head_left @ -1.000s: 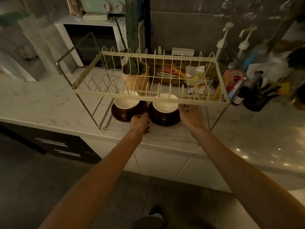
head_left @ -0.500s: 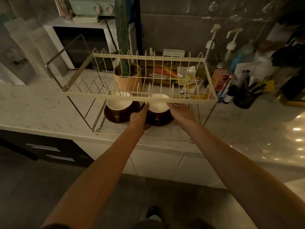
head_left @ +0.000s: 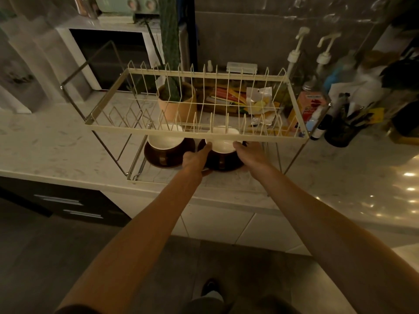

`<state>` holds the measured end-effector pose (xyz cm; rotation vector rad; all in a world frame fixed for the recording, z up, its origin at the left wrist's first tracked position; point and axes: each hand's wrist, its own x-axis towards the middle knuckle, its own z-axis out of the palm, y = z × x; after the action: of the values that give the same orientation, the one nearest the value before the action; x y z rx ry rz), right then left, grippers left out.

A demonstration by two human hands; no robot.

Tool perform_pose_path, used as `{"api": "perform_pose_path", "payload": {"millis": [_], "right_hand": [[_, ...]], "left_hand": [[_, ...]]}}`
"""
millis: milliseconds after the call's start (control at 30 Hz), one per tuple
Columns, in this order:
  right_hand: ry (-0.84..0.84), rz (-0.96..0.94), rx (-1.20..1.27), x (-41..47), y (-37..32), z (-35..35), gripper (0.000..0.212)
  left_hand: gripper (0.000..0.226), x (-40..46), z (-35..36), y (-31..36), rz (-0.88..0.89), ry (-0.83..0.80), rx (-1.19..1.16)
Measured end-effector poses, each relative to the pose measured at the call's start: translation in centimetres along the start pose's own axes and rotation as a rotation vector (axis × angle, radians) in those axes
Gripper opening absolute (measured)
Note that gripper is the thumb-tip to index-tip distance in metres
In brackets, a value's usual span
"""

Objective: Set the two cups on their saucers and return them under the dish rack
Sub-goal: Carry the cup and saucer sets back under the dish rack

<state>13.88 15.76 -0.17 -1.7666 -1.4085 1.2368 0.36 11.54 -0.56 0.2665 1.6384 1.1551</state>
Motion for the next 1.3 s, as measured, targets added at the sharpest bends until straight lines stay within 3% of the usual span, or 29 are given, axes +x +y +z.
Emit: {"api": "perform_pose_path", "payload": {"millis": [233, 533, 700, 967, 1200, 1300], "right_hand": [[0.049, -0.006, 0.006, 0.0, 0.5, -1.2, 0.046], [0.079, 0.008, -0.006, -0.2, 0.6, -1.8, 0.045], [0.091, -0.003, -0.020, -0.2, 0.6, -2.0, 0.043], [0.107, -0.012, -0.057, -0.2, 0.9, -2.1, 0.040], [0.102, -0.014, -0.096, -0.2, 0.8, -2.1, 0.040], [0.092, -0.022, -0.130, -0.4, 0.7, -2.3, 0.042]], "left_hand": [[0.069, -0.6, 1.2, -0.2, -0.009, -0.041, 0.006], [0.059, -0.9, 1.9, -0.5, -0.004, -0.084, -0.003], [0.043, -0.8, 2.2, -0.5, 0.008, -0.082, 0.008], [0.068, -0.8, 2.4, -0.8, 0.005, -0.086, 0.013], [0.056, -0.7, 2.3, -0.6, -0.005, -0.107, 0.017], [0.063, -0.7, 2.1, -0.4, -0.014, -0.127, 0.053]]}}
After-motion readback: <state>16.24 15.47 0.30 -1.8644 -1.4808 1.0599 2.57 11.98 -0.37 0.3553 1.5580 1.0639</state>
